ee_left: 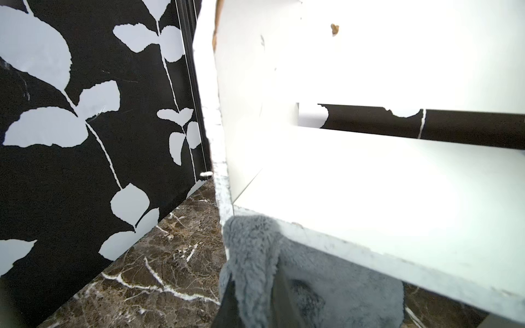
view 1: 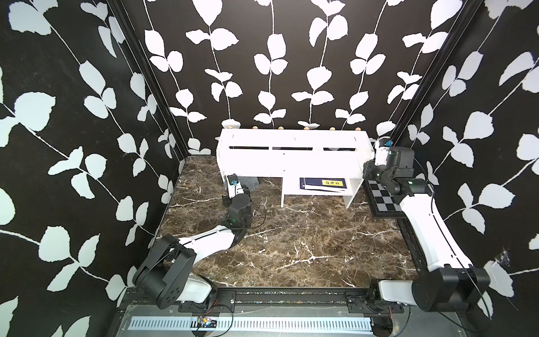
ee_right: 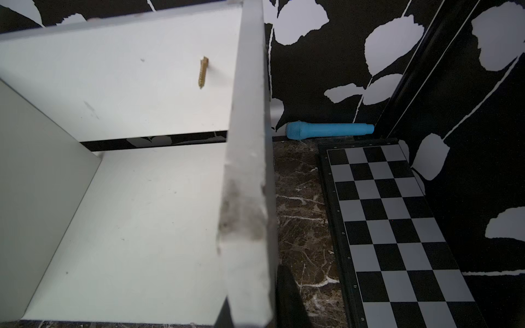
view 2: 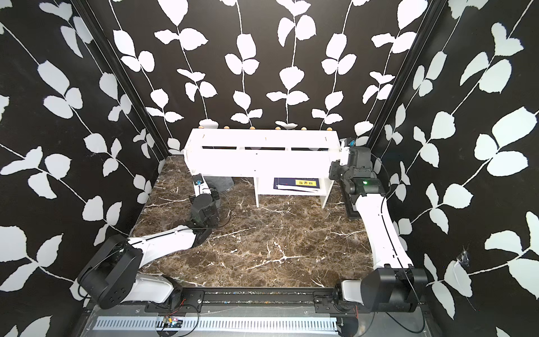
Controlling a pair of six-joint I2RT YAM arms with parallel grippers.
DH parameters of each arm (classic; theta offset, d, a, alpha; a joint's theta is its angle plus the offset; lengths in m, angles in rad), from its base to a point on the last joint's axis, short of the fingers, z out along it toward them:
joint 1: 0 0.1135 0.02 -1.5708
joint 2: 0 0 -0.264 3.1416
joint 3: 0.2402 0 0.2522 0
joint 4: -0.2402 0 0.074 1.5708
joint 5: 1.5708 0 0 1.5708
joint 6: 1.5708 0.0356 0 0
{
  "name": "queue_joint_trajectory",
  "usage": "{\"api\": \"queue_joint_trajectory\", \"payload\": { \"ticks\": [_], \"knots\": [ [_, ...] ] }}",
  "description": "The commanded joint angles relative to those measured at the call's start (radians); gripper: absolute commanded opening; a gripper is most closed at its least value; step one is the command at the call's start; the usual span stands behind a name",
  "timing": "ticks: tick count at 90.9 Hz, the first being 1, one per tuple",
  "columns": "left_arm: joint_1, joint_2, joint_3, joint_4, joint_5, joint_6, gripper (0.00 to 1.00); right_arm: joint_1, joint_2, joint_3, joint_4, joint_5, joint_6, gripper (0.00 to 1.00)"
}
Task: Wipe the bookshelf clean with a cloth
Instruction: Wipe the dust from the shelf.
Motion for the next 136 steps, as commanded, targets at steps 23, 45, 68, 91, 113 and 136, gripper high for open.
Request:
{"api": "queue_joint_trajectory", "payload": {
  "ticks": [23, 45, 68, 91, 113, 136],
  "knots": [
    [0.01, 0.139, -0.11, 0.15, -0.056, -0.125, 0.0, 0.0, -0.06, 0.028, 0.127, -0.133, 0.164, 0.0],
    [0.003, 0.151, -0.144, 0.131, 0.123, -0.299, 0.0, 0.0, -0.054, 0.028, 0.13, -0.14, 0.166, 0.0],
    [-0.003, 0.182, -0.072, 0.242, 0.347, -0.438, 0.0, 0.0, -0.055, 0.015, 0.131, -0.148, 0.171, 0.0],
    [-0.058, 0.223, -0.009, 0.352, 0.461, -0.509, 0.0, 0.0, -0.065, 0.005, 0.139, -0.16, 0.182, 0.0],
    [-0.086, 0.159, -0.002, 0.384, 0.464, -0.483, 0.0, 0.0, -0.074, 0.013, 0.133, -0.153, 0.177, 0.0],
    [-0.088, 0.134, 0.023, 0.377, 0.544, -0.479, 0.0, 0.0, -0.073, 0.011, 0.137, -0.16, 0.182, 0.0]
  ]
}}
